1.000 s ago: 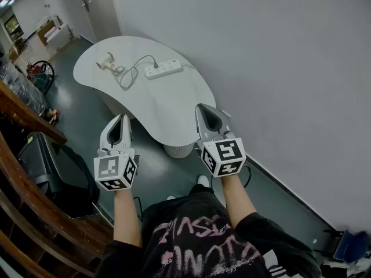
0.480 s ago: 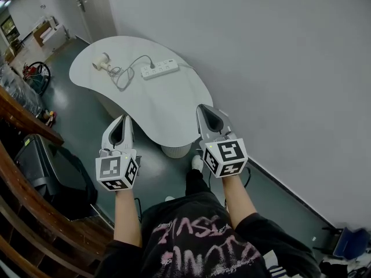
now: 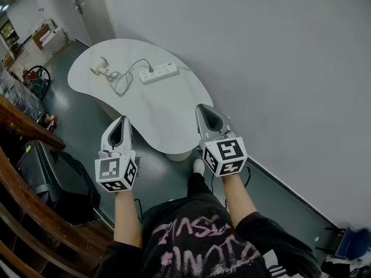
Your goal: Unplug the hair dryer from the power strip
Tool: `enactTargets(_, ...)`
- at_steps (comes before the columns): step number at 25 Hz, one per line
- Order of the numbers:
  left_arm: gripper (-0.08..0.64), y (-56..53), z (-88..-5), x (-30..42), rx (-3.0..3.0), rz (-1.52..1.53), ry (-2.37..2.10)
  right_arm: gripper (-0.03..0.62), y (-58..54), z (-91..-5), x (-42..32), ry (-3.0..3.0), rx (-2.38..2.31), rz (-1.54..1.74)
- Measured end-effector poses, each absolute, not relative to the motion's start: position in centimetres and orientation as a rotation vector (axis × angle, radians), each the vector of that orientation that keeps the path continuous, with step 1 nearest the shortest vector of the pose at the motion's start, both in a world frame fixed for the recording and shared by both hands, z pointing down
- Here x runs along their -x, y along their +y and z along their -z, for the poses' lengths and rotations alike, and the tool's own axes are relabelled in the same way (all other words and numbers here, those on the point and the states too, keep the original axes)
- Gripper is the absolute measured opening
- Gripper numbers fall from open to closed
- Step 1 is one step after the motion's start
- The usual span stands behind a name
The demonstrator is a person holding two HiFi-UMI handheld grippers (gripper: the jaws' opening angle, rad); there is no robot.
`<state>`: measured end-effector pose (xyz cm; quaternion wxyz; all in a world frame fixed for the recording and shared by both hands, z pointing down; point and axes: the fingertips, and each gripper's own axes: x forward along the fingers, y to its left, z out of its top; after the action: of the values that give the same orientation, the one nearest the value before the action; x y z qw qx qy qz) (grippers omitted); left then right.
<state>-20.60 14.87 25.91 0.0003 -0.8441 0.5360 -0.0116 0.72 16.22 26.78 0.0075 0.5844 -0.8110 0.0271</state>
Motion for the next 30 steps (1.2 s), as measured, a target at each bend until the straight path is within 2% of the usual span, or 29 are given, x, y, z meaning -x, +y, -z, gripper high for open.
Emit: enactTargets(30,0.0,3.9,-28.2,16.5,2.649,0.121,1.765,0.011,3.7,-29.5,-3.9,-2.561,-1.698,-0.167)
